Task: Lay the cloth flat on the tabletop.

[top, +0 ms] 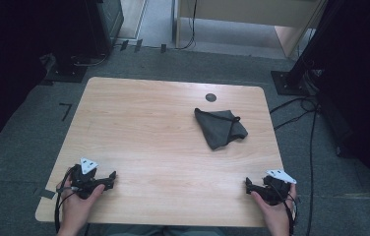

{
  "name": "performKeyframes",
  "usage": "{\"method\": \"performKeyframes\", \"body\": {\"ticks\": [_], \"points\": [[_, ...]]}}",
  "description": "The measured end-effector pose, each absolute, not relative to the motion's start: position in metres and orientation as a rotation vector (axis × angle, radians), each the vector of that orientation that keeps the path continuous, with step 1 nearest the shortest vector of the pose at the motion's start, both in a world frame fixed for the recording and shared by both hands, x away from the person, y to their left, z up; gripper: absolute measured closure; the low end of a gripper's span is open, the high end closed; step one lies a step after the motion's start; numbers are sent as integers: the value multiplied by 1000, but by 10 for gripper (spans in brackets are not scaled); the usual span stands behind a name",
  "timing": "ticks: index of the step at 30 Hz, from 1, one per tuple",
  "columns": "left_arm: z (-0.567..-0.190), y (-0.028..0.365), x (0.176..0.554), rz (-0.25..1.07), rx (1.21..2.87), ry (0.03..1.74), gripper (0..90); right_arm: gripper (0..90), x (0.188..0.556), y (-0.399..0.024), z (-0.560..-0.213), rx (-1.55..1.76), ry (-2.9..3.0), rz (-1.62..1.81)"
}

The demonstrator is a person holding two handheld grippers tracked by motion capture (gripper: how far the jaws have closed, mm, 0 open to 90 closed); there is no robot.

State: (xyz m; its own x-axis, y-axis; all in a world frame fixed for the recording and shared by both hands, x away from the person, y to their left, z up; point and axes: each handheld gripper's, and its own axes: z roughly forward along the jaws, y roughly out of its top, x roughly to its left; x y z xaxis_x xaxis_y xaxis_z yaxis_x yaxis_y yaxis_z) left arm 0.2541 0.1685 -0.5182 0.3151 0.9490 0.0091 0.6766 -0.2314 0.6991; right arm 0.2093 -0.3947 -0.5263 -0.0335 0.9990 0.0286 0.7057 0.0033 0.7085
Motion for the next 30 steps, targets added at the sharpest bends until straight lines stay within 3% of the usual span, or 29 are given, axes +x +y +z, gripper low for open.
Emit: {"method": "performKeyframes", "body": {"ticks": [3, 6, 14, 30], "points": [[-518, 169, 254, 595, 1992, 1432, 81, 4, 209, -395, -526, 1746, 1797, 775], [-518, 169, 254, 595, 1992, 1433, 81, 78, 208, -394, -524, 1746, 1795, 776], [-518, 168, 254, 596, 1992, 1432, 81, 164, 212, -380, -510, 1695, 1777, 841], [-518, 168, 254, 595, 1992, 1435, 81, 330, 261, -331, -482, 1601, 1824, 934]]}}
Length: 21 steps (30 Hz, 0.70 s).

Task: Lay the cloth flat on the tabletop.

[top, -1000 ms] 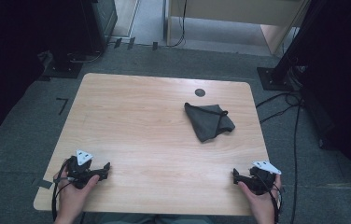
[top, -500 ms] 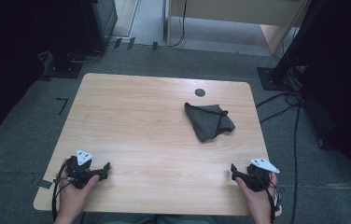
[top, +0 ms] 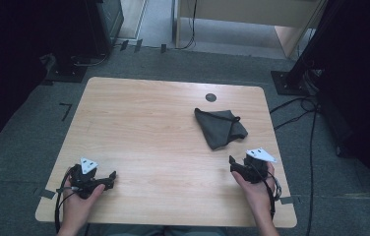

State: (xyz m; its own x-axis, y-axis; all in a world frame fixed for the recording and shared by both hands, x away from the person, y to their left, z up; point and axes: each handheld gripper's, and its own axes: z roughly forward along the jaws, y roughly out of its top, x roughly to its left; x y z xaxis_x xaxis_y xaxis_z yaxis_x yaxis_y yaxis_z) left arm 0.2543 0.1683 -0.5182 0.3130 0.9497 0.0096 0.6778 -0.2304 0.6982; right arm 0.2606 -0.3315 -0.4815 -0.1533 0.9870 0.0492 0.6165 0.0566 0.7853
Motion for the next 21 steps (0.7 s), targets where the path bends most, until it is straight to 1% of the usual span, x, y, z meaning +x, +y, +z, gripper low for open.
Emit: {"method": "performKeyframes", "body": {"ticks": [5, 13, 16, 19, 21], "points": [[-518, 167, 254, 599, 1986, 1444, 81, 360, 283, -320, -481, 1619, 1821, 967], [-518, 168, 255, 601, 1984, 1448, 81, 350, 315, -293, -490, 1629, 1865, 955], [-518, 168, 253, 599, 1991, 1439, 81, 366, 323, -289, -498, 1657, 1870, 942], [-517, 168, 253, 592, 2000, 1439, 81, 415, 327, -287, -505, 1670, 1852, 910], [-516, 167, 253, 586, 2005, 1452, 81, 495, 329, -289, -507, 1679, 1844, 896]]}}
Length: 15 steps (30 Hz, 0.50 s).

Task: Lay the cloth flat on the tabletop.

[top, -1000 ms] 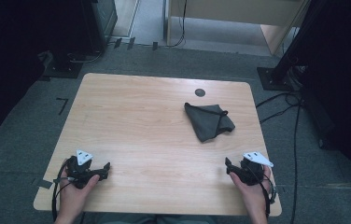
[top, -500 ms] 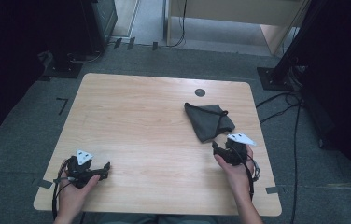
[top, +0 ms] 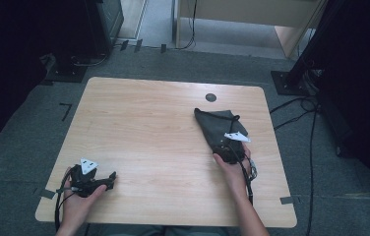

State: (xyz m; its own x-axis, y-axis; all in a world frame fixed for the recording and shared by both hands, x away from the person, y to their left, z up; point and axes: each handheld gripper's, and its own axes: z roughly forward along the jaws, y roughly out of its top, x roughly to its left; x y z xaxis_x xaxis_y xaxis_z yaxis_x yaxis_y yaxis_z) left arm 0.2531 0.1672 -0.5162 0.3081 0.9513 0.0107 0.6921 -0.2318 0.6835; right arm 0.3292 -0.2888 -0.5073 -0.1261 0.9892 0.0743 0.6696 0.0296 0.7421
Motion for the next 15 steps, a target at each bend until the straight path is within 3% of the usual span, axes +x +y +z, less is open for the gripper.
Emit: {"method": "performKeyframes", "body": {"ticks": [5, 8, 15], "points": [[-510, 161, 252, 585, 2026, 1444, 81, 798, 329, -292, -505, 1652, 1852, 917], [-501, 155, 251, 588, 2013, 1421, 81, 840, 327, -291, -504, 1626, 1879, 960], [-485, 137, 261, 592, 2015, 1365, 81, 847, 317, -272, -497, 1581, 1918, 1070]]}}
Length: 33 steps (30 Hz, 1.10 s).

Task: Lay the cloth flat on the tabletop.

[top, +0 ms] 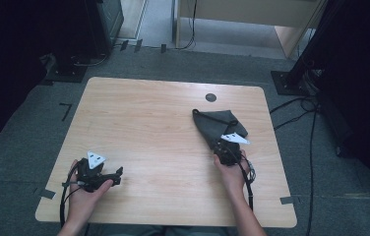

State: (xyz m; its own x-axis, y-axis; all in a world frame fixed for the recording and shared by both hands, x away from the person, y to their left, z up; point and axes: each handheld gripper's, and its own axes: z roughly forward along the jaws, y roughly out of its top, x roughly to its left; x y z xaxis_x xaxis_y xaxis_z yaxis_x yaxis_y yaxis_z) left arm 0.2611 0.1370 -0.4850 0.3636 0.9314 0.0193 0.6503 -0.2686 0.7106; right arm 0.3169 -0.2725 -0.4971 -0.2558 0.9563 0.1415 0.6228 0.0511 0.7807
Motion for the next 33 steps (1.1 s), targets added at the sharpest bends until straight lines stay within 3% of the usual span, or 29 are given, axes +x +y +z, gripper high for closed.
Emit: {"method": "performKeyframes", "body": {"ticks": [16, 23, 28, 33], "points": [[-462, 80, 284, 553, 1972, 1270, 82, 846, 283, -198, -480, 1363, 2065, 1201], [-453, 57, 290, 526, 1962, 1224, 82, 573, 269, -196, -456, 1230, 2171, 1368], [-458, 52, 290, 520, 1984, 1201, 82, 527, 280, -238, -455, 1346, 2024, 1293], [-463, 49, 290, 511, 2000, 1188, 84, 471, 309, -269, -488, 1535, 1932, 1097]]}}
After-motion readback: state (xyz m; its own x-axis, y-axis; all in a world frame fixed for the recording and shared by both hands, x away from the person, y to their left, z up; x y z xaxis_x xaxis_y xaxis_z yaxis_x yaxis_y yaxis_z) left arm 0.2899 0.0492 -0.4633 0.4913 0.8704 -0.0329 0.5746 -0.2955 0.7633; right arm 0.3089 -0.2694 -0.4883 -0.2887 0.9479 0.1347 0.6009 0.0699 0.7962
